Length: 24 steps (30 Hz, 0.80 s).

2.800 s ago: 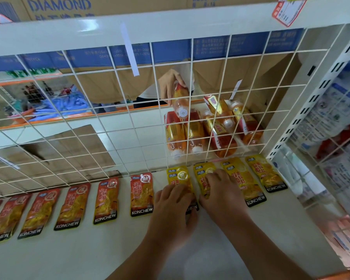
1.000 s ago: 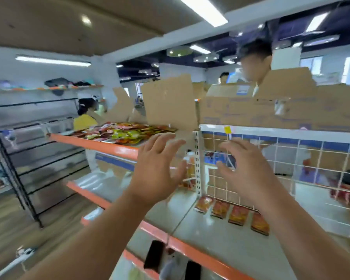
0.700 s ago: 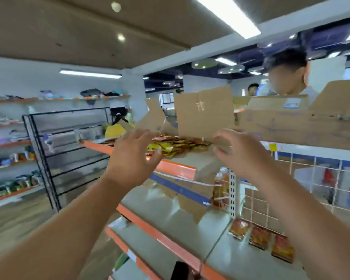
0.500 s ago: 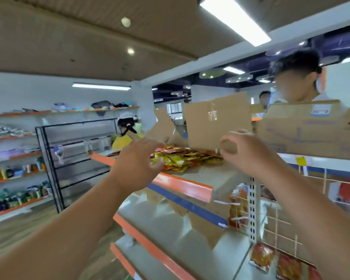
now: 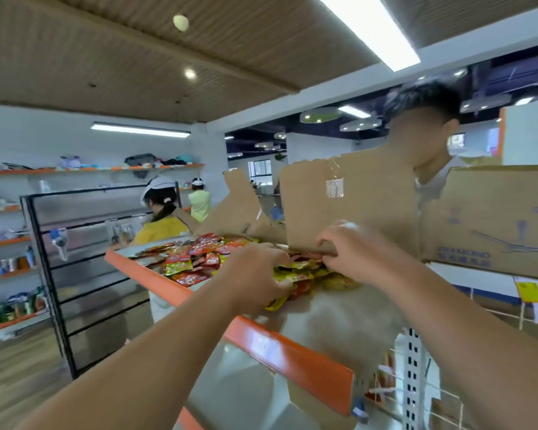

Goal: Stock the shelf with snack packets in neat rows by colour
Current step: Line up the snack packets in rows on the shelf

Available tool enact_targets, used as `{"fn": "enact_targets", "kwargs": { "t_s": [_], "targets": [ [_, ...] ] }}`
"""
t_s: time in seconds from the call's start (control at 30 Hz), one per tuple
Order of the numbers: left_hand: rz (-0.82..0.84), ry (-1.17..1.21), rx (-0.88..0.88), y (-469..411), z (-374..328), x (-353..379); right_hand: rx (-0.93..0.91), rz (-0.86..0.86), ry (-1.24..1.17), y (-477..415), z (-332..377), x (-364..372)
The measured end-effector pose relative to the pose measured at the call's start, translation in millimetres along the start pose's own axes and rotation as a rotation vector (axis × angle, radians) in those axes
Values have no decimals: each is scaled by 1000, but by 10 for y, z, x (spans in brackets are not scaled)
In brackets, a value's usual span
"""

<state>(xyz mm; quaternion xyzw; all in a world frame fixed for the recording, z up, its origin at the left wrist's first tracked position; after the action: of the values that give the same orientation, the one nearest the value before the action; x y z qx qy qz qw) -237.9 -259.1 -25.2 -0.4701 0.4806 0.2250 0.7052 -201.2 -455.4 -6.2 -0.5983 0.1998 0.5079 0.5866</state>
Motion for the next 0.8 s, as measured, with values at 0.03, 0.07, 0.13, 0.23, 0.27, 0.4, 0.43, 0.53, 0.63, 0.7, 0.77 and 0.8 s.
{"fn": "enact_targets", "kwargs": {
  "t_s": [0.03, 0.07, 0.13, 0.23, 0.27, 0.4, 0.43, 0.53, 0.63, 0.7, 0.77, 0.8],
  "targets": [
    [2, -21, 29, -51, 17, 64, -4, 12, 20, -52, -3, 78],
    [11, -34, 49, -99, 29, 125, -10, 29, 32, -101, -2, 160],
    [7, -23, 80, -181, 72, 236, -40, 66, 30, -186, 9, 341],
    [-40, 77, 129, -288, 168, 332, -28, 102, -1, -301, -6, 581],
    [-45, 109, 158, -316, 193, 329, -17, 108, -25, -322, -24, 633],
    [-25, 305, 271, -451, 379, 261, 23, 87, -110, -318, -44, 577],
    [-26, 366, 291, -502, 450, 221, 50, 71, -149, -307, -43, 508],
    [-96, 583, 302, -692, 649, 49, 106, -12, -327, -299, 7, 210],
    [-227, 857, 241, -867, 807, -98, 197, -78, -650, -261, 61, -118],
    [-205, 1035, 224, -955, 839, -112, 273, -106, -785, -176, 100, -269],
    [-93, 940, 284, -1014, 816, -31, 354, -96, -794, -64, 96, -306],
    [-34, 820, 321, -1016, 782, 45, 411, -38, -752, 0, 101, -283]
  ]
}}
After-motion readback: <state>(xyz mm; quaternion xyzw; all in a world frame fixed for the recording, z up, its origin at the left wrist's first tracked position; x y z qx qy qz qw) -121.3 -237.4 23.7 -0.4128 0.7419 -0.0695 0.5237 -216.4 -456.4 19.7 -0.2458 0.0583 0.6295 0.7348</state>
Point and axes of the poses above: each hand's wrist, its own y-axis away from the middle knuckle, its own x-axis out of the palm, z = x × y, the point moved 3 cm from there along -y, towards the middle knuckle, and after that the axes turned 11 degrees about x, right-handed, at the moved point
